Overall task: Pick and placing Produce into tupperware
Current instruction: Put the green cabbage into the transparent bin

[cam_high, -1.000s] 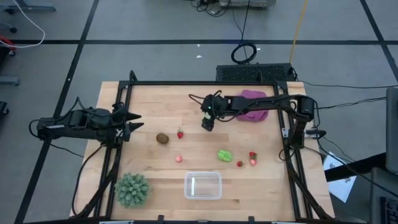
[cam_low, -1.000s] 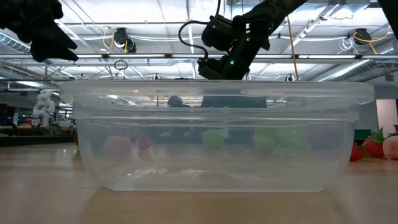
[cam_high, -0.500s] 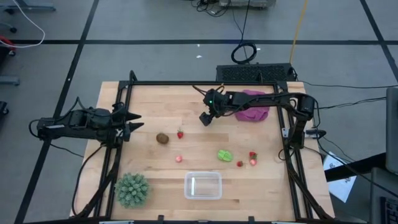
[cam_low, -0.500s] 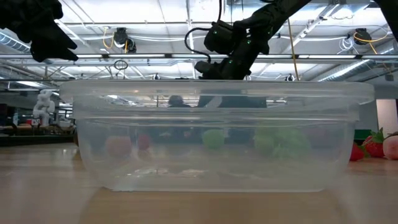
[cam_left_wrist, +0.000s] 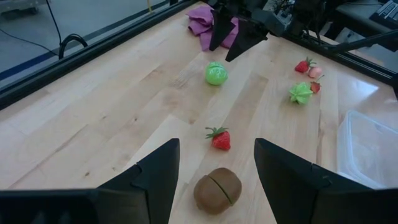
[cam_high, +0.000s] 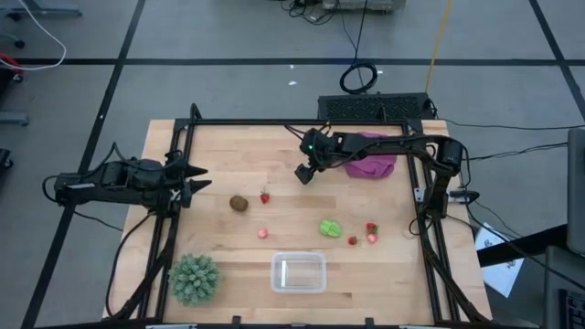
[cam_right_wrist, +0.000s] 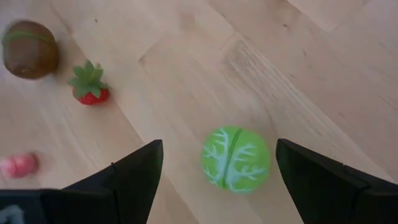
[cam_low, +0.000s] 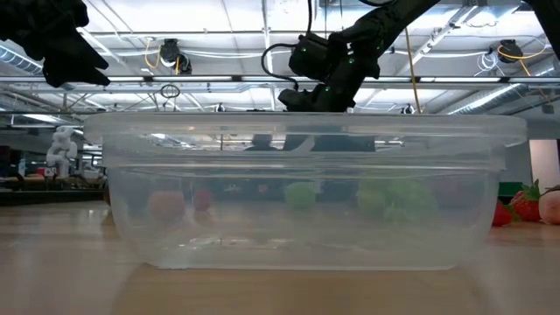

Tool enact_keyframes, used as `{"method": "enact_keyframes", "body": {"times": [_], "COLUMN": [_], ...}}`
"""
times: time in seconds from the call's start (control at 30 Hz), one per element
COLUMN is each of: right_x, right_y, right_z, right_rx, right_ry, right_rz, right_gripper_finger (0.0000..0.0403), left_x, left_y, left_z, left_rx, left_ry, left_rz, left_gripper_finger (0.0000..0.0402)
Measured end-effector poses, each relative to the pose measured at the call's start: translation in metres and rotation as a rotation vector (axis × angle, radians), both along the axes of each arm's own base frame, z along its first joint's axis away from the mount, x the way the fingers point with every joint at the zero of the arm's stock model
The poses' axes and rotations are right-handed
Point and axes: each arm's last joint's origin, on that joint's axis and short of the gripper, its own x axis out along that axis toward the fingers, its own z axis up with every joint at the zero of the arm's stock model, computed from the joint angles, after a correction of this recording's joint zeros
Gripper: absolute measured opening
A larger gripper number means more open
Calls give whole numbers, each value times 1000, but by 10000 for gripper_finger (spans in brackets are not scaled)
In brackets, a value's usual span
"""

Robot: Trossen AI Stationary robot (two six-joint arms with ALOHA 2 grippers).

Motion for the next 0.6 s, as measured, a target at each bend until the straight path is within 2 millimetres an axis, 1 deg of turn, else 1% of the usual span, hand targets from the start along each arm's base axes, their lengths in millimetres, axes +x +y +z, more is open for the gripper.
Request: {"method": "enact_keyframes", "body": {"times": [0.2,0.3,0.6], "right_x": [0,-1,13], "right_y": [2,5,21], "right_z": [-1,-1,-32], "right_rx": [-51,-48,-48], "right_ry": [25,42,103], "right_rz": [10,17,101], "right_gripper_finger": [304,304,304], "left_x": [0,0,0], "left_y": [0,0,0], "left_z": [0,0,0], "left_rx": [0,0,0], "left_ry": [0,0,0], "left_rz": [0,0,0], "left_gripper_finger": [212,212,212]}}
